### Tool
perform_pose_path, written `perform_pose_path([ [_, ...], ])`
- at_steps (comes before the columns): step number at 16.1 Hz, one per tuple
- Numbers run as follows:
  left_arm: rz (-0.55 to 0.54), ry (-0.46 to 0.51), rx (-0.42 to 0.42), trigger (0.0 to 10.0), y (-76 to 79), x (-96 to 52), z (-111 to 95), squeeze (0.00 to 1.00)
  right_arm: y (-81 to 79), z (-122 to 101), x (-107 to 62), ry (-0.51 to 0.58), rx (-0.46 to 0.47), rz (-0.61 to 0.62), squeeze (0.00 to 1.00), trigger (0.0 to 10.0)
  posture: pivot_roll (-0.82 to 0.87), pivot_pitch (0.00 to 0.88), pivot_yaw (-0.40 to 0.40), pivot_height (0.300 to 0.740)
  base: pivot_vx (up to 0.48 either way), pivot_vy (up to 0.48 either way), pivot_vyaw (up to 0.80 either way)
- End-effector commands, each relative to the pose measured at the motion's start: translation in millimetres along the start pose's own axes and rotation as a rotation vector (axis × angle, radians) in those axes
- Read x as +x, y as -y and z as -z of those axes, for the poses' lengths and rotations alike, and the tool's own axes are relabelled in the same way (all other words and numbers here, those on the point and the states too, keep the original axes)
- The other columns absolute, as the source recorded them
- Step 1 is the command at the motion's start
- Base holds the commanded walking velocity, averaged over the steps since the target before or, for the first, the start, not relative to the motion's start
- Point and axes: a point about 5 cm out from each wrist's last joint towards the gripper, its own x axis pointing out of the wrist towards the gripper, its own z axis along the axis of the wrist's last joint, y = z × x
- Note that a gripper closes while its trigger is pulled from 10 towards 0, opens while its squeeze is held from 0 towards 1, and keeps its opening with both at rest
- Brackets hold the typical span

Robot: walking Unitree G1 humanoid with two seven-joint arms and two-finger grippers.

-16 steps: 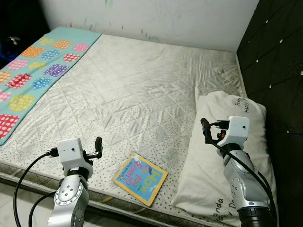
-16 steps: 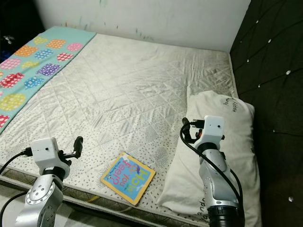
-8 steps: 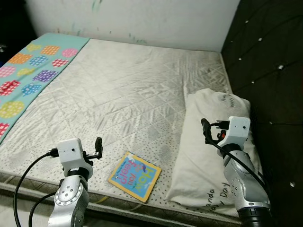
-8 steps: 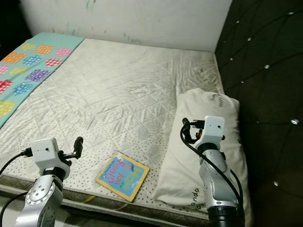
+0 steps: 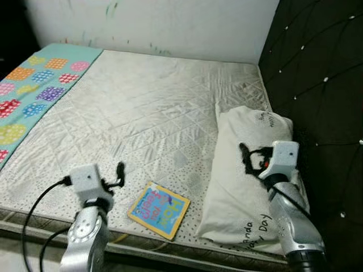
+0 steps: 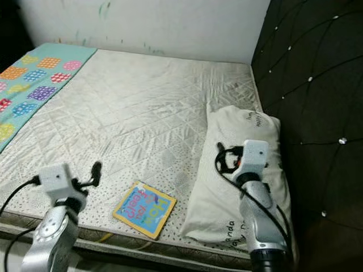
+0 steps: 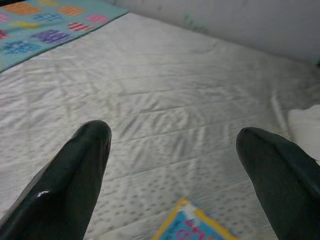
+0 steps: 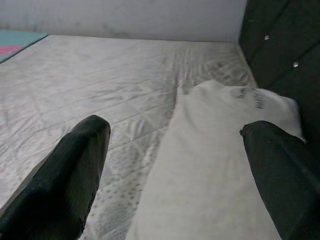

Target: Clean up the room

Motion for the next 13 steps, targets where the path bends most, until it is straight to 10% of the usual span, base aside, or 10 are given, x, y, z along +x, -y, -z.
perform_pose_path([
  [1, 0.004, 0.002, -0.008, 10.0, 0.3, -0.2, 0.1, 0.0, 0.0, 2.0, -1.1, -0.004, 0.0, -0.01, 0.0, 10.0, -0.1, 0.0, -0.019, 0.74, 0.0, 0.0, 0.0],
  [13, -0.005, -0.008, -0.034, 10.0, -1.3, 0.8, 2.1, 0.0, 1.0, 5.4, -3.5, -0.008, -0.006, -0.02, 0.0, 10.0, -0.1, 0.0, -0.021, 0.74, 0.0, 0.345, 0.0],
])
